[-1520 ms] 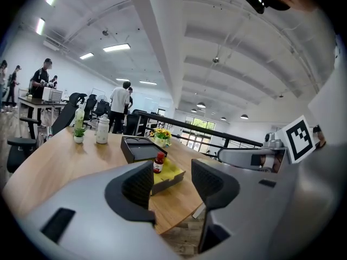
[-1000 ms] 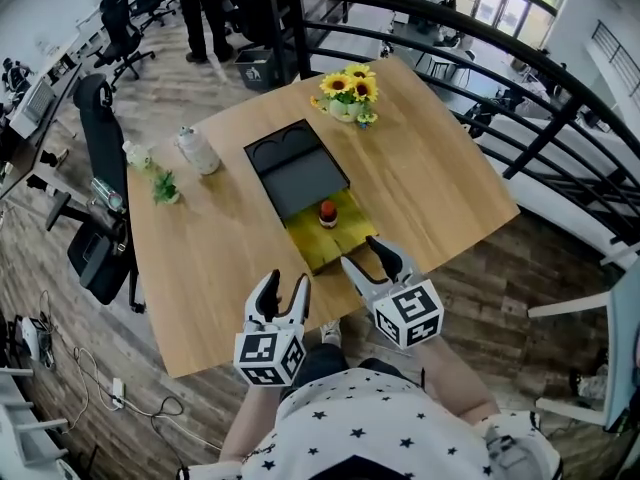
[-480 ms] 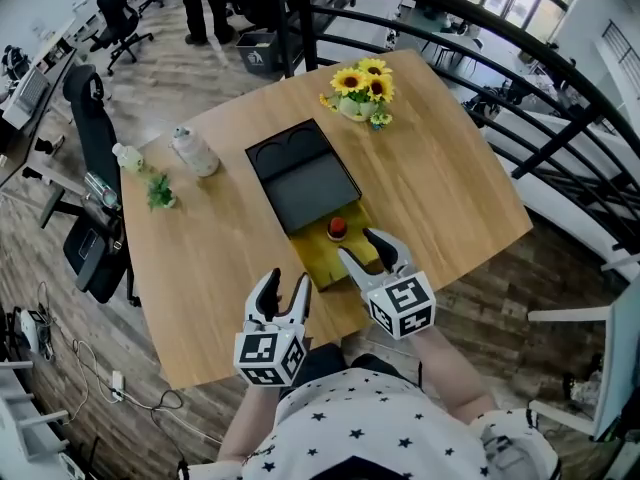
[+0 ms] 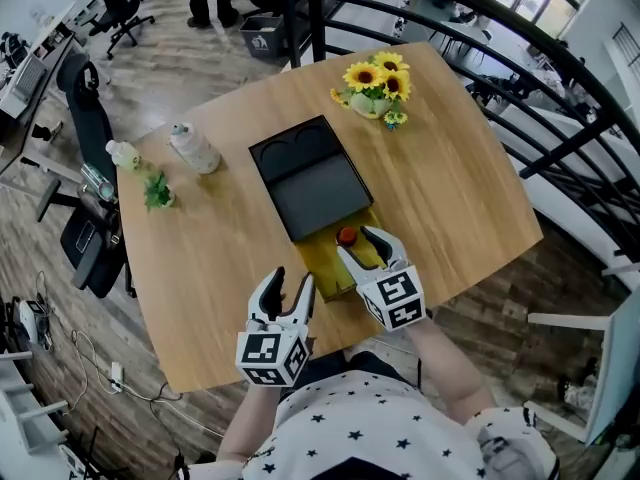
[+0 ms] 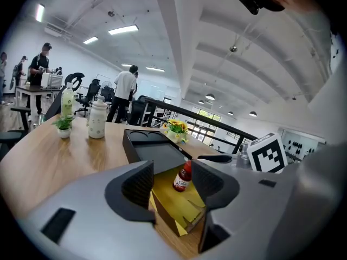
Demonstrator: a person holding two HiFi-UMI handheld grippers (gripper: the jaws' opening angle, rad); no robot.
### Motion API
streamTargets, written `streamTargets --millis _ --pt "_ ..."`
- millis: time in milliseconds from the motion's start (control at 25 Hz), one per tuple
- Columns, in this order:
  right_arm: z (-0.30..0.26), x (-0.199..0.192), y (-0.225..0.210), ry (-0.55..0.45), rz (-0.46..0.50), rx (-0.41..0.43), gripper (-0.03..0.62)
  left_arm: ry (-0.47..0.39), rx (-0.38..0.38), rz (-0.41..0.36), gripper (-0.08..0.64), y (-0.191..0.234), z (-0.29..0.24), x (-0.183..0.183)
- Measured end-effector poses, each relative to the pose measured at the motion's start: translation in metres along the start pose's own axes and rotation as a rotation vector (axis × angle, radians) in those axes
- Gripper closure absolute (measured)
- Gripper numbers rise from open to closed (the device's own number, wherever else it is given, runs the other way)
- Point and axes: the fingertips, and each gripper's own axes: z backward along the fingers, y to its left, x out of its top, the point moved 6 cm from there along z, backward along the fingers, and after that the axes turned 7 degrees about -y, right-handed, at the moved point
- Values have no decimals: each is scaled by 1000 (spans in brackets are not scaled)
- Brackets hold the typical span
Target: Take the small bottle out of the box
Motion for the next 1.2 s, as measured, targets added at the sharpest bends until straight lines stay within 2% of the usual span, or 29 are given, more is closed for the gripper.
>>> streamTargets --millis 200,360,560,880,1200 --pt "-15 -14 -3 53 19 -10 383 15 -1 9 362 7 -5 -3" --pt "-22 -17 -4 77 26 -11 411 21 -1 13 362 10 -7 -3" --pt "-24 -13 0 65 67 -25 446 26 0 14 362 13 -6 -2" --pt "-23 -14 3 87 84 -28 449 23 -14 7 362 9 -1 -4" --pt "3 -1 12 38 85 -48 449 3 -20 -8 362 -2 15 -4"
